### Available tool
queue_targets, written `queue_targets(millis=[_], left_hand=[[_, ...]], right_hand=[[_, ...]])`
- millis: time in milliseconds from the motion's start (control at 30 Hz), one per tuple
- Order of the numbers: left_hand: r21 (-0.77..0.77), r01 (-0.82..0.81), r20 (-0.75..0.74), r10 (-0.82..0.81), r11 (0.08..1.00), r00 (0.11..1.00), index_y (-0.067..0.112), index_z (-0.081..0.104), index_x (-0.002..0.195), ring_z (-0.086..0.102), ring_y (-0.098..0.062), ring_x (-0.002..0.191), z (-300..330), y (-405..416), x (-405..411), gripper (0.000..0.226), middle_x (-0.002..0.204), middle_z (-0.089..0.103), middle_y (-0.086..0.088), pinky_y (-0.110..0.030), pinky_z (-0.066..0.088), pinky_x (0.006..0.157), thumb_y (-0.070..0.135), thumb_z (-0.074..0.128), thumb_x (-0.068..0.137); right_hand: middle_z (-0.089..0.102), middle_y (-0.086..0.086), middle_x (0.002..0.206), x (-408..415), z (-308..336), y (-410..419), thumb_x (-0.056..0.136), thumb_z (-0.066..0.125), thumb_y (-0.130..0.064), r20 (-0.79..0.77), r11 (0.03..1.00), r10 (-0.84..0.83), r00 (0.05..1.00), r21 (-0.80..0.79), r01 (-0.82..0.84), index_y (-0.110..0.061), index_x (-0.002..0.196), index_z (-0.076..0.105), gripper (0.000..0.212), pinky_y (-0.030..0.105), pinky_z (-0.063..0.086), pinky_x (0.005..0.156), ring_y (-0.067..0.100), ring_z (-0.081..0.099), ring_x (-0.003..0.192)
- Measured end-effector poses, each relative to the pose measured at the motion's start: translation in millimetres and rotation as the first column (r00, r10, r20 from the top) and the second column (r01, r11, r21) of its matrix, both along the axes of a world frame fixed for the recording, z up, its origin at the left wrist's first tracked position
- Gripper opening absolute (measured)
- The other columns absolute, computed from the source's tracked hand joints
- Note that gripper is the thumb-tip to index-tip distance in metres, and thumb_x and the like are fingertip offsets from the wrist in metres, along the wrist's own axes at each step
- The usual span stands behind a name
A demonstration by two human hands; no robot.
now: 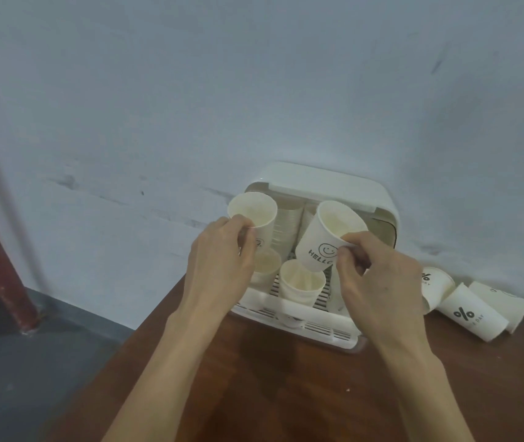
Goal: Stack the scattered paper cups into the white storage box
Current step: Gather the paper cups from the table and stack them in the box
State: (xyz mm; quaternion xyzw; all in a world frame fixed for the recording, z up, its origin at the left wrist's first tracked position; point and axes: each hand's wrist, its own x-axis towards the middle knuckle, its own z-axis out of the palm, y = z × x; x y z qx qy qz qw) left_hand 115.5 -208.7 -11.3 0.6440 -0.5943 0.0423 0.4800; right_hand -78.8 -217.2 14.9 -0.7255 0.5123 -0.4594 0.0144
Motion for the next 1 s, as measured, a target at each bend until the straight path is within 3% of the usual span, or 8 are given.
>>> queue_targets(millis=[233, 333, 467, 733, 1000], left_hand=[[0.006, 0.008, 0.002, -0.008, 1.000, 1.000, 0.019, 0.063, 0.094, 0.056, -0.023, 0.070, -4, -4, 2, 0.015, 0.075, 0.057, 0.000, -0.043, 0.048, 0.069, 0.026, 0.049, 0.096], [0.012, 0.008, 0.004, -0.008, 1.000, 1.000, 0.019, 0.063, 0.094, 0.055, -0.022, 0.072, -5, -7, 2, 0.014, 0.075, 0.057, 0.000, -0.042, 0.047, 0.069, 0.025, 0.050, 0.095], [0.018, 0.011, 0.015, -0.011, 1.000, 1.000, 0.020, 0.063, 0.094, 0.053, -0.022, 0.074, -7, -7, 0, 0.014, 0.077, 0.057, 0.000, -0.042, 0.047, 0.069, 0.024, 0.050, 0.095], [0.057, 0.001, 0.038, -0.004, 0.998, 0.999, 0.017, 0.063, 0.094, 0.054, -0.023, 0.075, -10, -8, 0, 0.017, 0.080, 0.058, -0.002, -0.042, 0.048, 0.069, 0.024, 0.047, 0.097], [0.134, 0.011, 0.076, -0.021, 0.991, 0.997, 0.014, 0.064, 0.097, 0.053, -0.023, 0.080, -13, -8, -2, 0.018, 0.084, 0.057, -0.003, -0.040, 0.046, 0.071, 0.022, 0.047, 0.098]], right_hand=[[0.066, -0.003, 0.082, 8, -17, -5, 0.097, 0.046, -0.026, -0.241, 0.990, 0.066, 0.968, 0.134, -0.034, -0.021, 0.097, 0.062, 0.016, 0.038, 0.045, 0.064, 0.024, 0.059, 0.080], [0.060, -0.002, 0.081, 9, -22, -7, 0.099, 0.040, -0.028, -0.361, 0.981, 0.068, 0.930, 0.196, 0.004, -0.021, 0.093, 0.054, 0.017, 0.036, 0.034, 0.060, 0.027, 0.057, 0.083], [0.063, 0.000, 0.095, 11, -25, -9, 0.100, 0.037, -0.028, -0.473, 0.971, 0.073, 0.878, 0.236, 0.046, -0.022, 0.105, 0.057, 0.022, 0.035, 0.034, 0.063, 0.026, 0.058, 0.089], [0.062, 0.003, 0.092, 12, -37, -13, 0.092, 0.047, -0.014, -0.566, 0.952, 0.115, 0.816, 0.297, 0.072, -0.018, 0.093, 0.058, 0.012, 0.033, 0.031, 0.060, 0.026, 0.056, 0.085], [0.062, 0.003, 0.091, 9, -37, -14, 0.090, 0.047, -0.011, -0.569, 0.949, 0.125, 0.812, 0.309, 0.071, -0.017, 0.092, 0.061, 0.015, 0.033, 0.030, 0.060, 0.026, 0.054, 0.081]])
